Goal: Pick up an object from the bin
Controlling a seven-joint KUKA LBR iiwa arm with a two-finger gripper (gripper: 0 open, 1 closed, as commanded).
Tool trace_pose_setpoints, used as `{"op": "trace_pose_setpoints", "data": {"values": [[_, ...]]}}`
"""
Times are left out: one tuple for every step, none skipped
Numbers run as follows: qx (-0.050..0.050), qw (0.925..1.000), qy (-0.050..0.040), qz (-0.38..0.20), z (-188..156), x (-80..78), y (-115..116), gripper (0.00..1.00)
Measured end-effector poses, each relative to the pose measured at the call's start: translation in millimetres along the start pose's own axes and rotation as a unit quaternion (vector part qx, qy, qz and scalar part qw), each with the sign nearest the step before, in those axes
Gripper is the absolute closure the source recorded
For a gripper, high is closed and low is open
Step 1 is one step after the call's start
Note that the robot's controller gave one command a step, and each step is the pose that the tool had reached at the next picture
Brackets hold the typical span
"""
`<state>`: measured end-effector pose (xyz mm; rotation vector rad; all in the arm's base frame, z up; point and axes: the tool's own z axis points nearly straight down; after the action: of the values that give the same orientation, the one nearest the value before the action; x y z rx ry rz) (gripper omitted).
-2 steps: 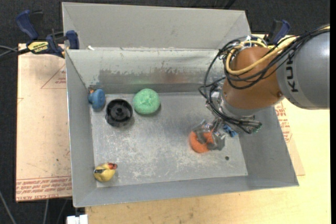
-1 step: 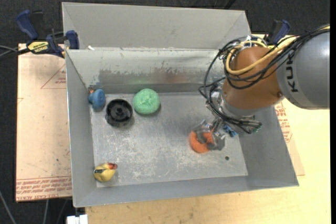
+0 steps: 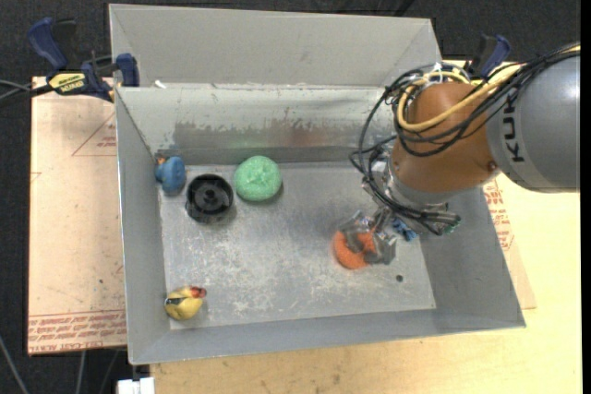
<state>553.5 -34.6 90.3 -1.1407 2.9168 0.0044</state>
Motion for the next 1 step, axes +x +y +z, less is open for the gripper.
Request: {"op": "trace_pose_setpoints", "data": {"values": [[0.0, 1.0, -0.0001, 0.0, 0.0, 0.0, 0.0, 1.0]]}}
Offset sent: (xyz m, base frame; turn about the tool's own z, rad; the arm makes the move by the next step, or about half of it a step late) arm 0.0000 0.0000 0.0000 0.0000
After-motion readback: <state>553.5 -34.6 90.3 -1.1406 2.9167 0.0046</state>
